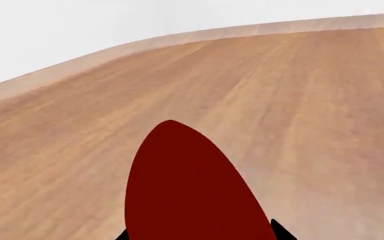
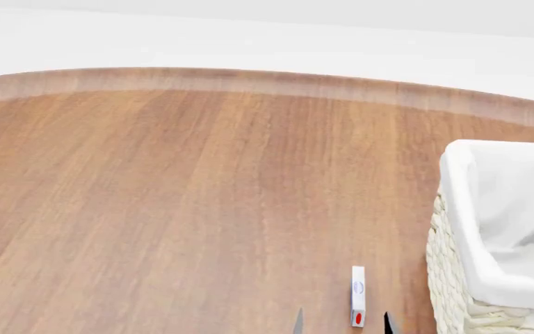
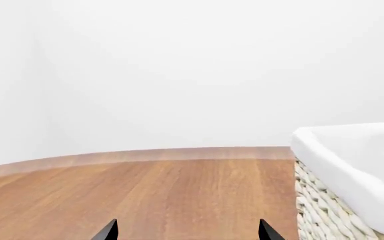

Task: Pick up the ketchup, and put it in the basket.

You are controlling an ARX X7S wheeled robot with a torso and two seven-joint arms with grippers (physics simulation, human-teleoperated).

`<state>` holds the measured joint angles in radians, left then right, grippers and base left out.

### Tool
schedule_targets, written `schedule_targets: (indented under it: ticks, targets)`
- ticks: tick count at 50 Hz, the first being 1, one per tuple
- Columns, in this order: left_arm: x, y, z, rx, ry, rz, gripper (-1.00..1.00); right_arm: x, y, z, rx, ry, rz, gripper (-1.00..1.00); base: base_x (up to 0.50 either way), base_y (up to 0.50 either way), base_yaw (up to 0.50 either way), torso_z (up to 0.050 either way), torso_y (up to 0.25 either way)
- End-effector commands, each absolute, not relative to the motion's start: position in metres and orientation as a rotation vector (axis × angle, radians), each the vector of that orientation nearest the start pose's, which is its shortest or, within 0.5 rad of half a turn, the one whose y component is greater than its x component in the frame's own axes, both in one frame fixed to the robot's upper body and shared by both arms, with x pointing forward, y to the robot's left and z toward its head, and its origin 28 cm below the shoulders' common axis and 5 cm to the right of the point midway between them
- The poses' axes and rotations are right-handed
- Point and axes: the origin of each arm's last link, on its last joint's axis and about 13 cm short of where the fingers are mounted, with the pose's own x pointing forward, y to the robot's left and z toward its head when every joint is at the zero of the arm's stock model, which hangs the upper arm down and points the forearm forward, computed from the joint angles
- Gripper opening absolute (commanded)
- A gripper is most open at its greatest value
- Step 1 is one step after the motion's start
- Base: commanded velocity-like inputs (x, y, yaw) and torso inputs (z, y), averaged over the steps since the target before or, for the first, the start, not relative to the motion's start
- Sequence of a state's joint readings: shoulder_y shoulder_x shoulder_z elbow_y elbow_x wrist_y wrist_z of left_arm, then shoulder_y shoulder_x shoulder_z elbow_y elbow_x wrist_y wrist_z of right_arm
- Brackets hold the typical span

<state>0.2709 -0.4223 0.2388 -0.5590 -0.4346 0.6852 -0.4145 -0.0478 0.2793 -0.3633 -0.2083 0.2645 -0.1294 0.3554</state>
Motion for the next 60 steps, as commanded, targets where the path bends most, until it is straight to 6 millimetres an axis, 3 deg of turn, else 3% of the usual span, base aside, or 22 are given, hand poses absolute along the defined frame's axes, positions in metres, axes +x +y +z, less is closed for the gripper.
schedule_targets:
  ticks: [1, 7, 15, 21, 30, 41, 46, 52, 60]
  targets:
    - [0.137, 0.304, -0.018, 0.034, 0.087, 0.347, -1.00, 0.189, -0.080, 0.046, 0.093, -0.196, 0.045, 1.00, 0.00, 0.00, 0.00, 0.000, 0.000]
    - [0.165, 0.293, 0.001, 0.066, 0.105, 0.117, -1.00, 0.189, -0.081, 0.046, 0.097, -0.198, 0.046, 1.00, 0.00, 0.00, 0.00, 0.000, 0.000]
    - [0.214, 0.274, 0.019, 0.081, 0.115, -0.064, -1.00, 0.189, -0.081, 0.047, 0.101, -0.198, 0.045, 1.00, 0.00, 0.00, 0.00, 0.000, 0.000]
    - [0.253, 0.263, 0.048, 0.152, 0.056, -0.278, -1.00, 0.189, -0.081, 0.046, 0.102, -0.195, 0.049, 1.00, 0.00, 0.00, 0.00, 0.000, 0.000]
    - [0.323, 0.250, 0.095, 0.150, -0.013, -0.357, -1.00, 0.190, -0.081, 0.045, 0.100, -0.188, 0.053, 1.00, 0.00, 0.00, 0.00, 0.000, 0.000]
    - [0.377, 0.238, 0.138, 0.112, -0.109, -0.413, -1.00, 0.190, -0.080, 0.043, 0.096, -0.184, 0.058, 1.00, 0.00, 0.00, 0.00, 0.000, 0.000]
    - [0.407, 0.230, 0.154, 0.190, -0.111, -0.476, -1.00, 0.189, -0.080, 0.043, 0.094, -0.186, 0.059, 1.00, 0.00, 0.00, 0.00, 0.000, 0.000]
    - [0.428, 0.220, 0.176, 0.197, -0.119, -0.531, -1.00, 0.190, -0.080, 0.043, 0.095, -0.184, 0.062, 1.00, 0.00, 0.00, 0.00, 0.000, 0.002]
    - [0.435, 0.203, 0.194, 0.176, -0.052, -0.682, -1.00, 0.190, -0.079, 0.042, 0.093, -0.183, 0.066, 1.00, 0.00, 0.00, 0.00, 0.000, 0.000]
